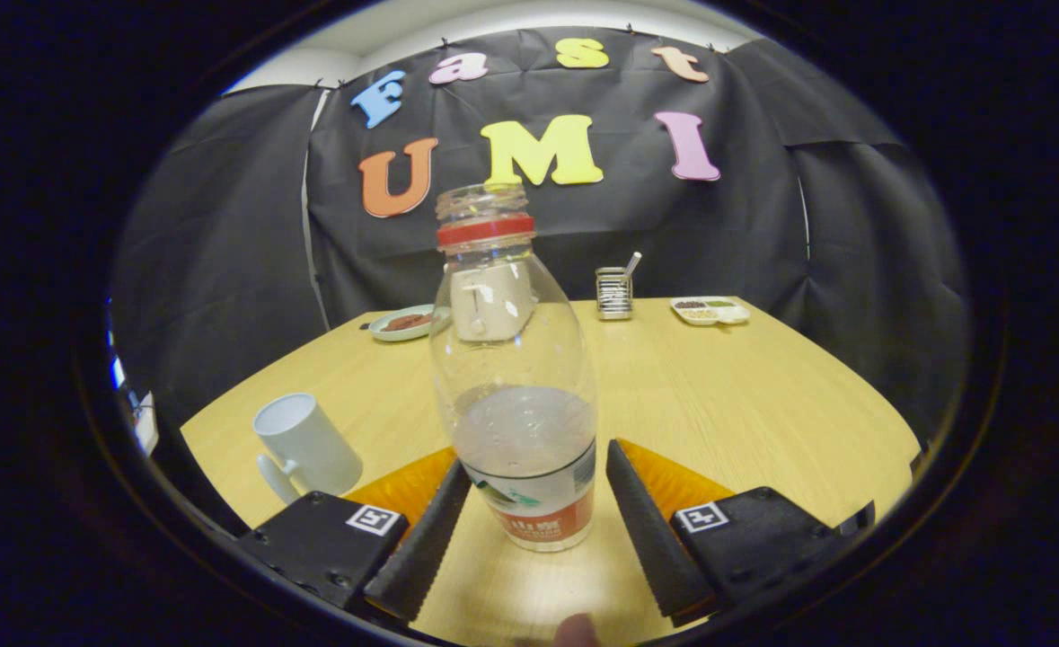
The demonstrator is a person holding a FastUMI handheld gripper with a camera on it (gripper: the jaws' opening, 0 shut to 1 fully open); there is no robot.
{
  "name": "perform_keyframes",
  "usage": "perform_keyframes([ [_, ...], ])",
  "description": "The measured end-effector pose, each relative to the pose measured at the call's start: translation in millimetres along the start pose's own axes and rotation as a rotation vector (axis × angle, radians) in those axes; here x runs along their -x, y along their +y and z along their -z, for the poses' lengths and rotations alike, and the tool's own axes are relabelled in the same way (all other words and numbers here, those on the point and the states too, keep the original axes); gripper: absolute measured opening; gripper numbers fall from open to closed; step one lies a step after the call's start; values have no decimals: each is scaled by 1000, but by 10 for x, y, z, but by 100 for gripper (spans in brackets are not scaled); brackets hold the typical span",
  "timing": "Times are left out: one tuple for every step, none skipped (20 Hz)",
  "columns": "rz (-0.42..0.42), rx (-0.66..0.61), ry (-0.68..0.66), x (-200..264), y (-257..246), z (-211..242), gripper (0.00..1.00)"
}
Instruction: Take the bottle from table, then pour the juice into the cup, finally place the bottle on the coaster
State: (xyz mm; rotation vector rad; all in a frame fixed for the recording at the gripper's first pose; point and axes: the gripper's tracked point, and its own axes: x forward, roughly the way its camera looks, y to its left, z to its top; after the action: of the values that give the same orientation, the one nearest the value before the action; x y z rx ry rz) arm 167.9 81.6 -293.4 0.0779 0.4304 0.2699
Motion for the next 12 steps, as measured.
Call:
perform_keyframes([
  [4, -9, -4, 7, -15, -30, 92],
  [5, -21, -4, -10, -30, -43, 88],
  [0, -31, -9, 37, -29, -64, 85],
  [-7, -35, -13, 76, -19, -90, 81],
  [-16, -32, -23, 130, -2, -117, 80],
  [-22, -23, -29, 185, 16, -163, 79],
  [-26, -5, -35, 260, 38, -199, 78],
  [-31, 17, -45, 326, 69, -255, 78],
  [-37, 41, -59, 404, 108, -299, 78],
  [-39, 65, -71, 455, 130, -342, 78],
  [-41, 83, -73, 487, 148, -352, 78],
  [-44, 96, -71, 503, 164, -361, 78],
])
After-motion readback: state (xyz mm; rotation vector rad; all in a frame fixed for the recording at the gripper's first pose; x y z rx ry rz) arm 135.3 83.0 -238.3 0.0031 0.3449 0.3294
